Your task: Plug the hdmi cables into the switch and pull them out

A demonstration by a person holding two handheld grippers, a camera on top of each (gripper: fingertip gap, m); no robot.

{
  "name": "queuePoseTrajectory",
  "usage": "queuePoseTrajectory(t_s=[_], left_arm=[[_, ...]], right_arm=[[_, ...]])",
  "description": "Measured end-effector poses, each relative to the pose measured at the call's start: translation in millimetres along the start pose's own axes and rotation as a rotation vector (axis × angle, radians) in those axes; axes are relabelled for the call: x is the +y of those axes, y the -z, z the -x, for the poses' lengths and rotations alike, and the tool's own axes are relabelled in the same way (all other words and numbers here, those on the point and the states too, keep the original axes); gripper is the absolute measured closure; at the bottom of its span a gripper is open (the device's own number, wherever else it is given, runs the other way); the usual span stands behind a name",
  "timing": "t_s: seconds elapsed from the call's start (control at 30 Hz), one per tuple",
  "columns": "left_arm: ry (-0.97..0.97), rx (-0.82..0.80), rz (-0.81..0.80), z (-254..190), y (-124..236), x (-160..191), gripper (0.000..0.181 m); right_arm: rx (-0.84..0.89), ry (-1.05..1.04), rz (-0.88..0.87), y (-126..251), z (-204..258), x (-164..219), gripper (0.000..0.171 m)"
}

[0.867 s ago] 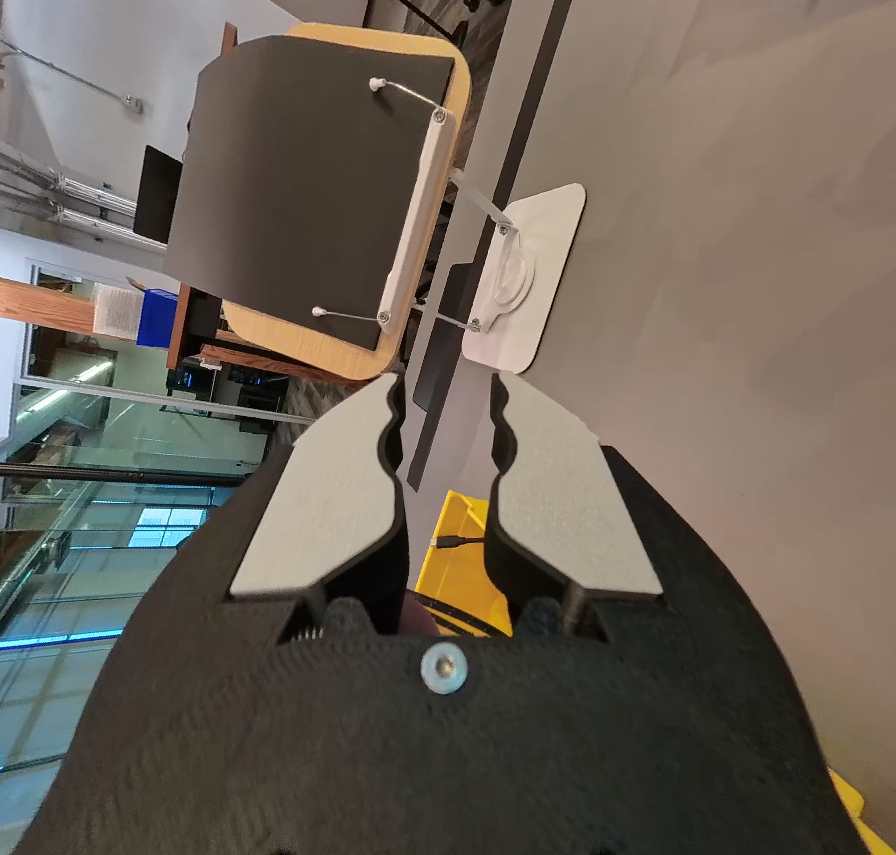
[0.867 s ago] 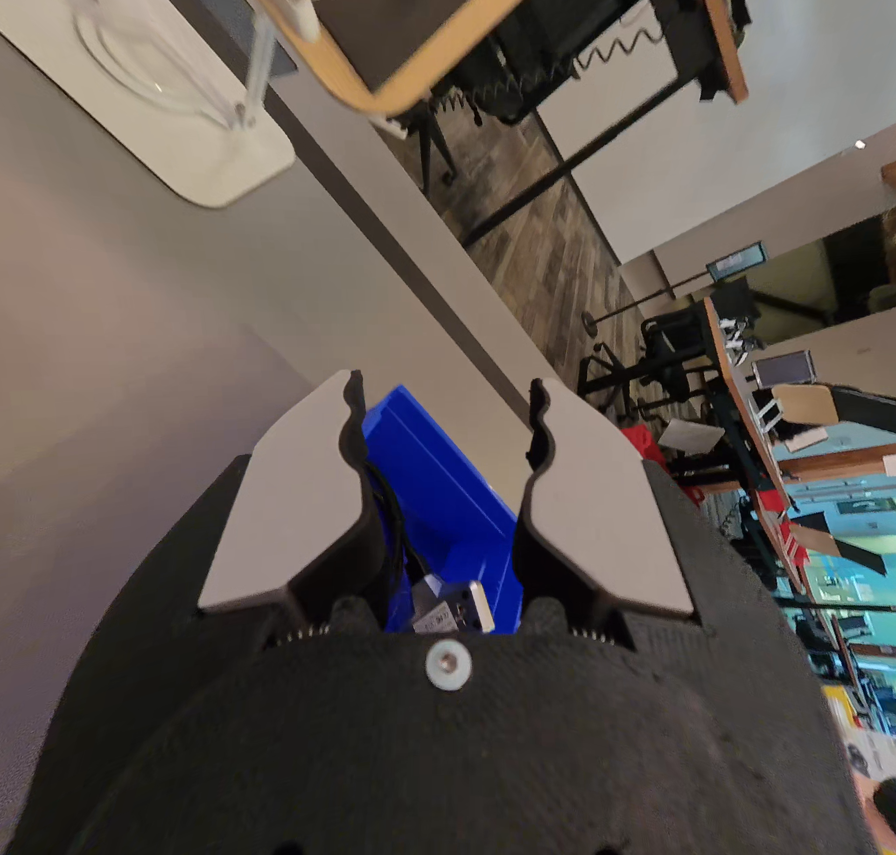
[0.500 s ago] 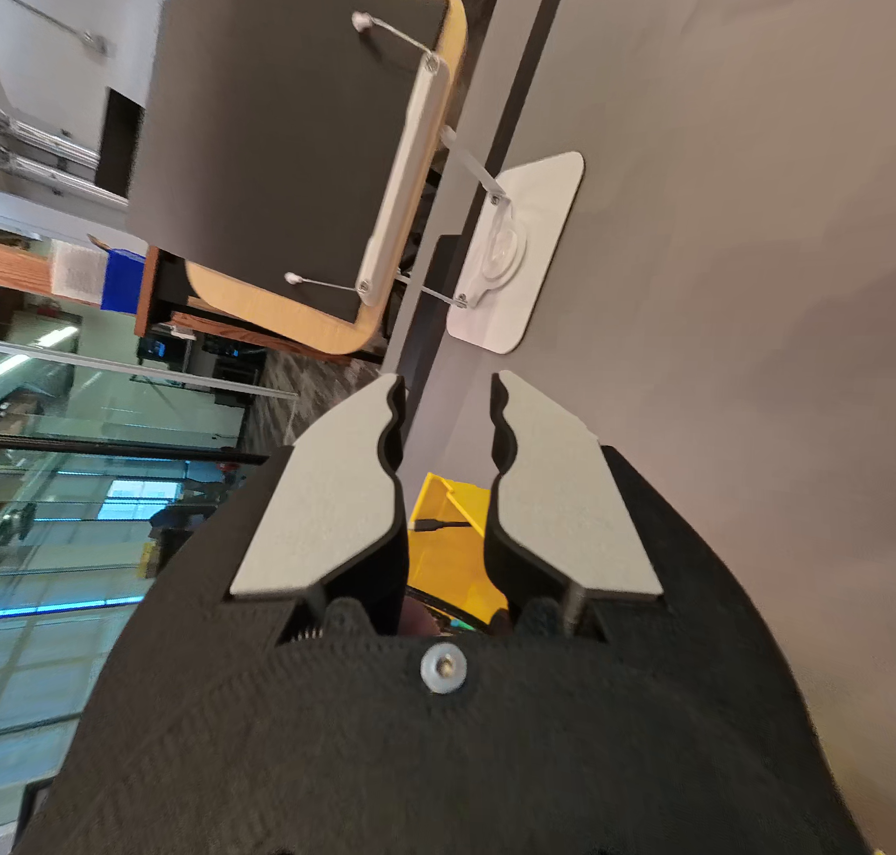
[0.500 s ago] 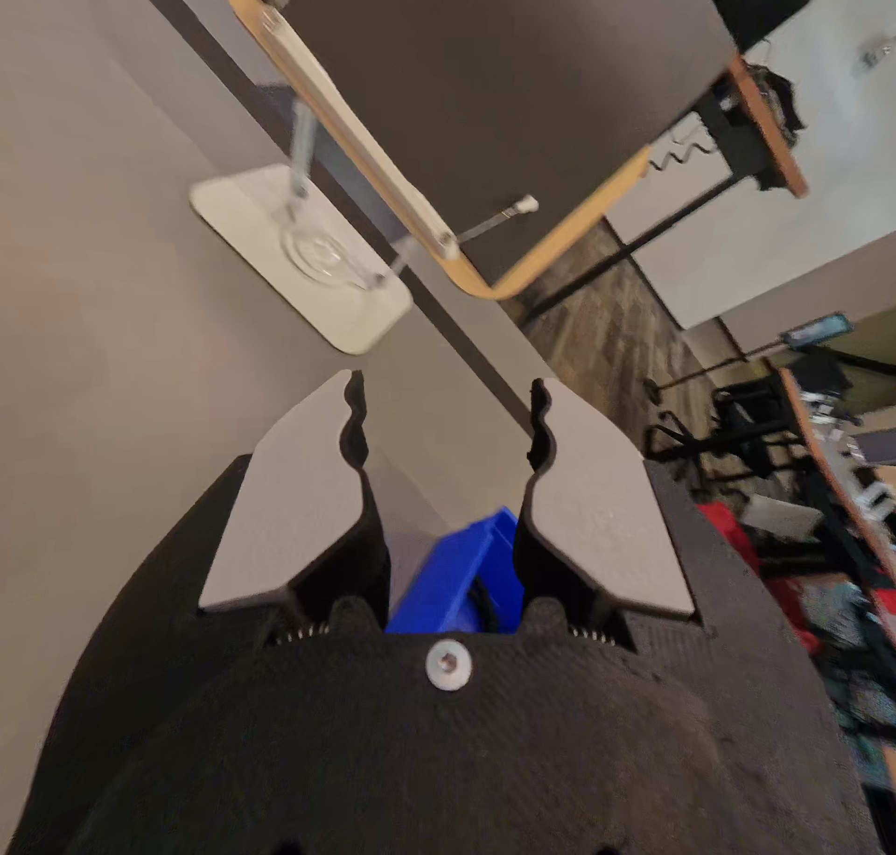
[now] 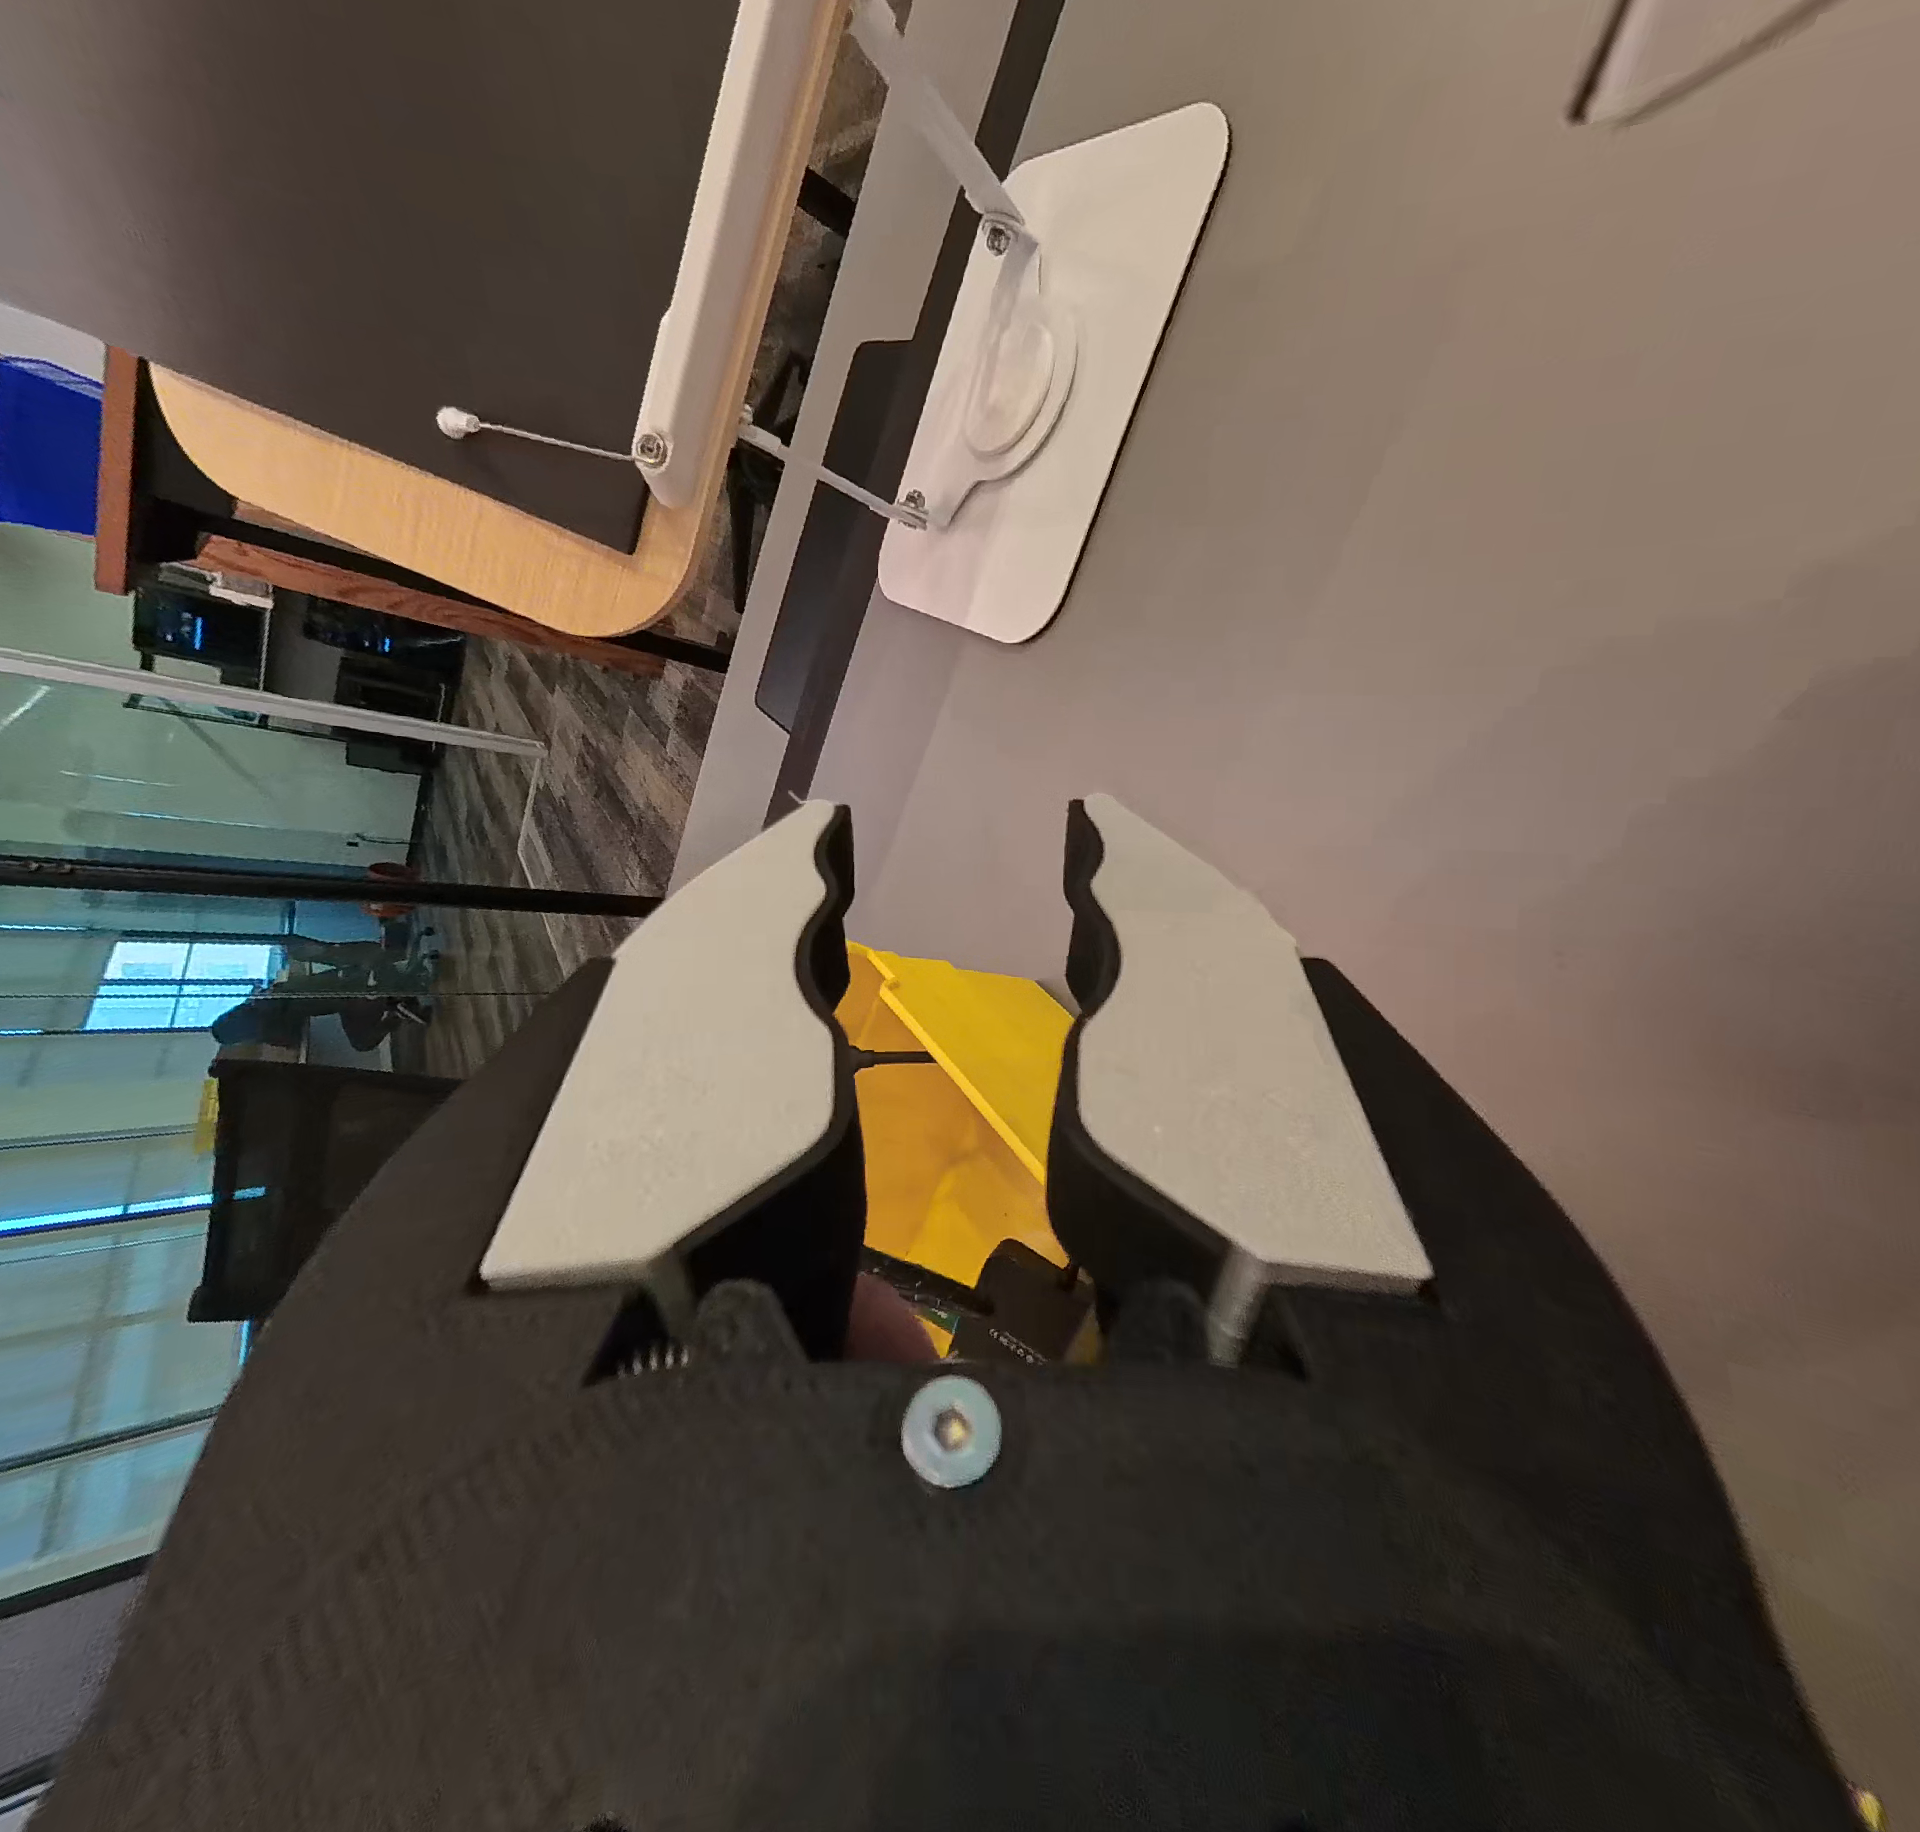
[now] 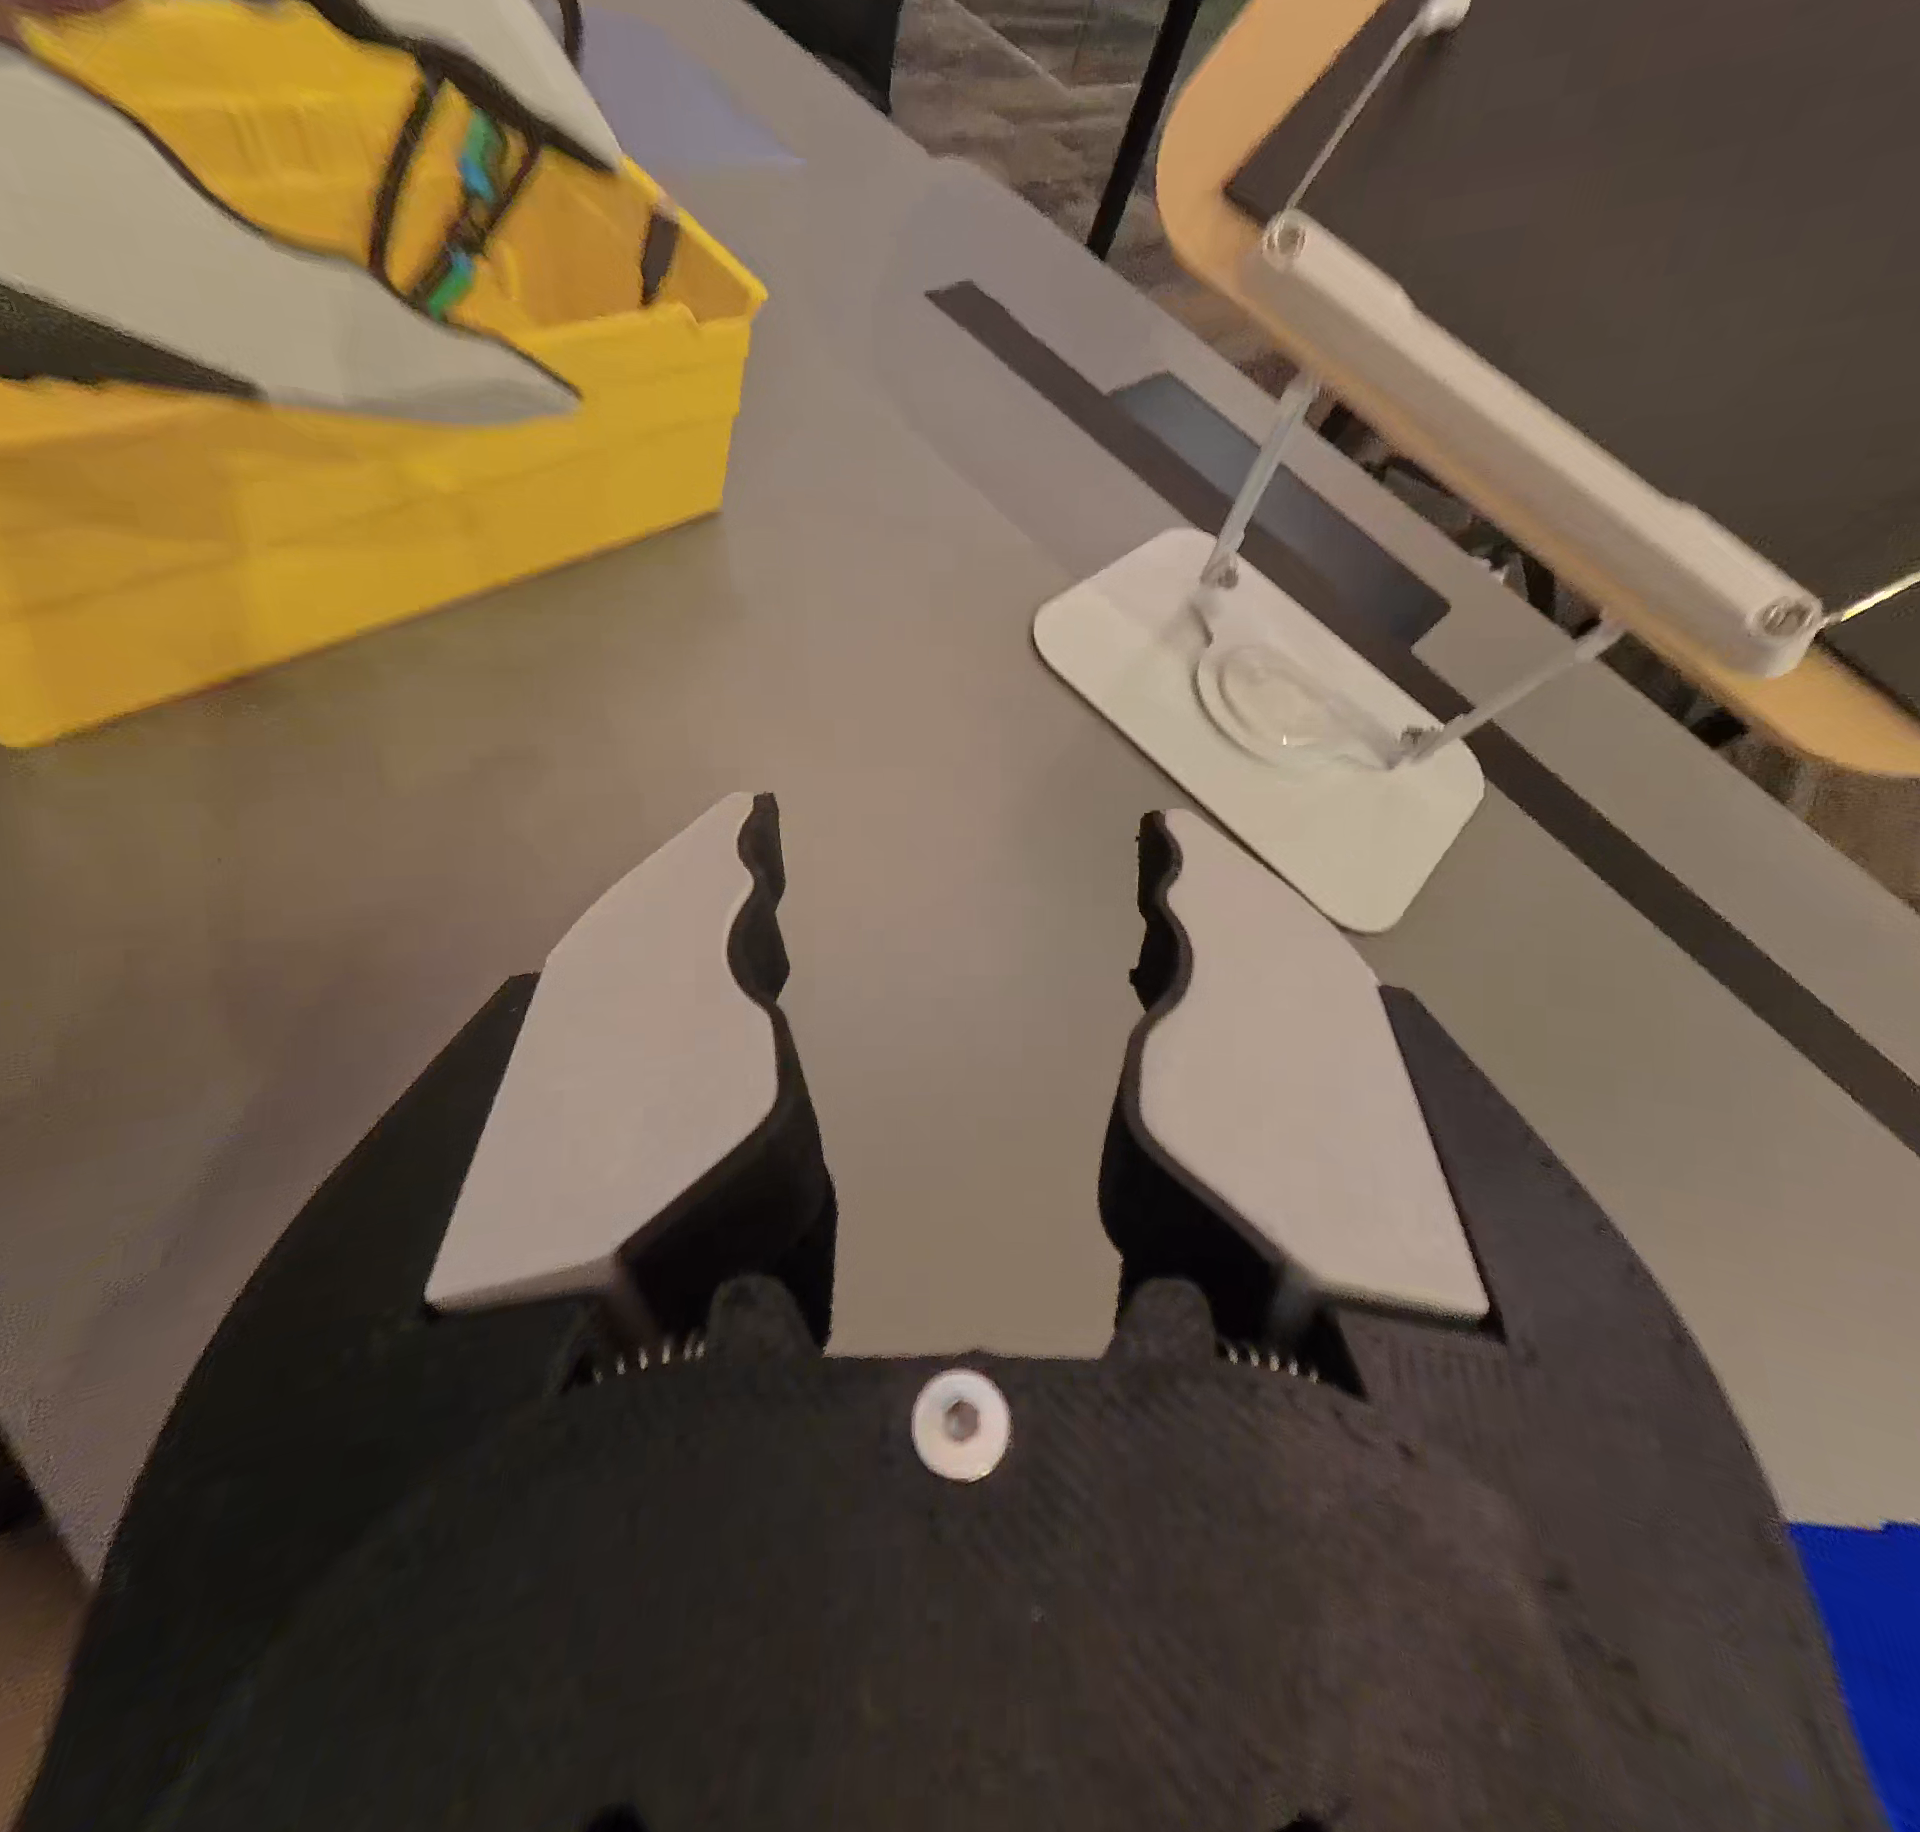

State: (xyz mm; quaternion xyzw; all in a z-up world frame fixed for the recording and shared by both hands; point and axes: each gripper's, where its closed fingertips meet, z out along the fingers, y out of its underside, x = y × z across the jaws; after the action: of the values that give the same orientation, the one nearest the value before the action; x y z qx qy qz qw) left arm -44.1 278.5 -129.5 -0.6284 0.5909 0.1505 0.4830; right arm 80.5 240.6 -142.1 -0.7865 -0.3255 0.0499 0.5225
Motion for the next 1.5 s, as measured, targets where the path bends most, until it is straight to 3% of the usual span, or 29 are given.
queuePoseTrajectory(t_s=[0.03,0.2,0.43,0.57,0.77,0.93,1.1,1.4,1.5], left_arm=[[0.002,0.003,0.0,0,-2,1,0.143],[0.004,0.016,0.001,-1,-10,1,0.143],[-0.024,-0.011,0.024,13,-16,7,0.142],[0.05,-0.071,0.035,56,0,32,0.141],[0.161,-0.116,0.142,106,25,102,0.141],[0.18,0.0,0.193,94,25,138,0.14],[0.287,0.08,0.289,76,2,178,0.14],[0.678,0.152,0.553,35,-43,260,0.137],[0.741,0.159,0.553,30,-57,261,0.139]], right_arm=[[0.012,0.009,0.02,-5,-1,9,0.106],[0.04,0.051,0.117,-19,-8,52,0.106],[0.058,0.072,0.157,-17,-16,73,0.106],[0.058,0.071,0.171,-16,-18,80,0.106],[0.034,0.086,0.182,-18,-13,83,0.107],[0.014,0.1,0.187,-21,-9,84,0.107],[0.006,0.094,0.185,-21,-8,84,0.108],[-0.006,0.089,0.183,-21,-7,86,0.108],[-0.012,0.09,0.182,-21,-6,86,0.108]])
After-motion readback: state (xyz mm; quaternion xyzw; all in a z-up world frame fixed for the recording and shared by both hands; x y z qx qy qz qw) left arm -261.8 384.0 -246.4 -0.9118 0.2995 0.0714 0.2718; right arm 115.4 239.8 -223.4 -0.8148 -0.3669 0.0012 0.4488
